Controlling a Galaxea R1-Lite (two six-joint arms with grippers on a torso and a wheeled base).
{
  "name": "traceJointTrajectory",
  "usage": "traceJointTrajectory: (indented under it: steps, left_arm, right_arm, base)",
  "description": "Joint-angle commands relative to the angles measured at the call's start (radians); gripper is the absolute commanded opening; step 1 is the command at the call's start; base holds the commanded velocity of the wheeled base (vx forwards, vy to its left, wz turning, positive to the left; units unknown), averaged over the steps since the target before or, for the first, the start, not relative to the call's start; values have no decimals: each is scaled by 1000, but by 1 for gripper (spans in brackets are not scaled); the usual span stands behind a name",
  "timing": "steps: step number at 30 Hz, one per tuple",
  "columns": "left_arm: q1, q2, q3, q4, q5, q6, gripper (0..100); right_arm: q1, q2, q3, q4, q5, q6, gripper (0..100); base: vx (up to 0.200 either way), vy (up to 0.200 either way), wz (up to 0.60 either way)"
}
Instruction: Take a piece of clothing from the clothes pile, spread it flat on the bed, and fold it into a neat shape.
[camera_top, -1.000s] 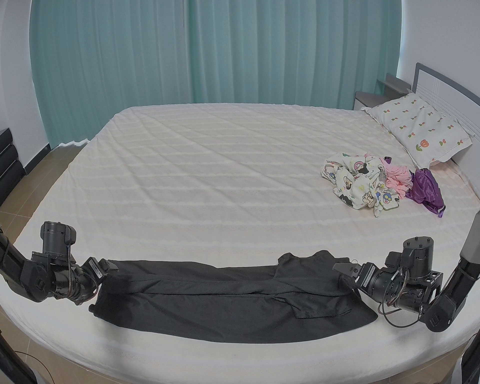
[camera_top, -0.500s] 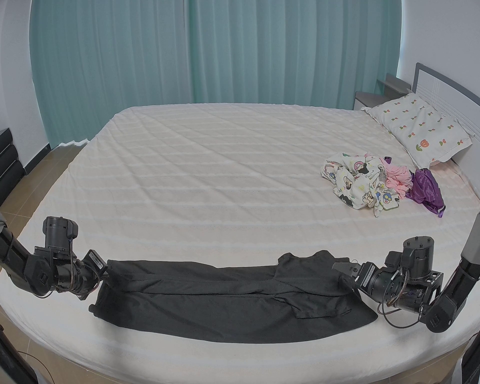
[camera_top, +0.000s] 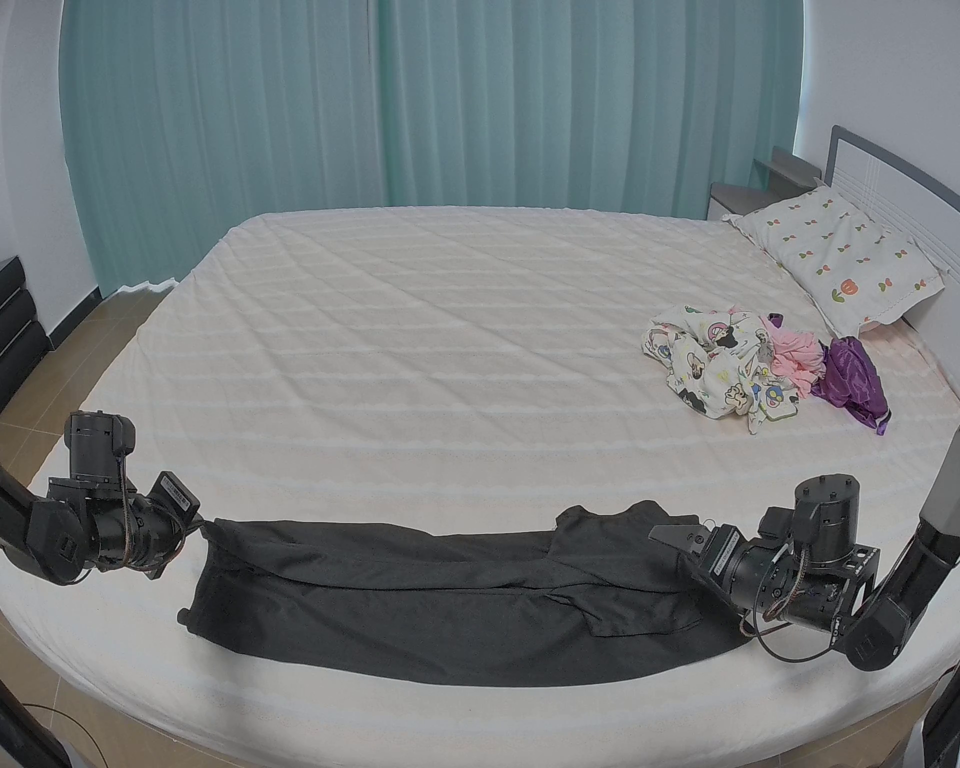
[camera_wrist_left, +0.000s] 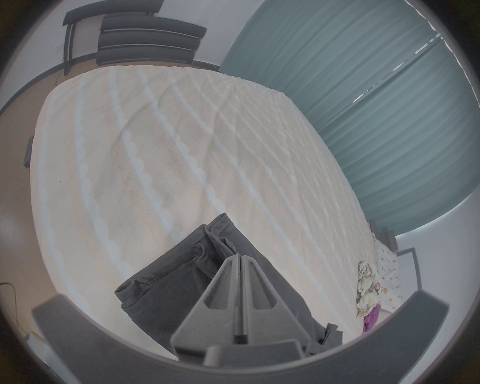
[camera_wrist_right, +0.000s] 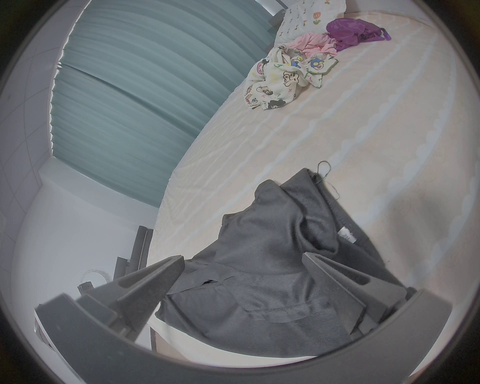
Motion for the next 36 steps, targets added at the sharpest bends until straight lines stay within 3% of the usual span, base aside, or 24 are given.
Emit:
traceJointTrajectory:
  steps: [1,12,27,29,30,32,33,36]
  left_arm:
    - [1,-16,-10,-26,0,-31,0]
    - [0,-15,-7,-98,42,-43,0]
    - [0,-24,-10,-103,45,-43,0]
    - [0,-24,-10,-106,45,-42,0]
    - [0,-26,-10,-106,45,-43,0]
    - [0,-26,-10,-106,45,-42,0]
    - [0,-26,-10,-106,45,-43,0]
    - [0,-29,-10,-106,45,-42,0]
  right_arm:
    - [16,4,-7,4,-2,6,100]
    - [42,-25,-9,99,-36,5,100]
    - [70,161,-135,85,-48,74,100]
    - [70,173,-145,85,-63,81,100]
    - [70,198,-174,85,-114,89,100]
    - [70,201,-179,87,-123,89,100]
    - [73,221,-199,87,-168,89,100]
    - [74,225,-205,85,-180,92,100]
  base:
    - [0,0,0]
    - [0,0,0]
    - [0,0,0]
    - [0,0,0]
    - [0,0,0]
    - [0,0,0]
    - [0,0,0]
    - [0,0,0]
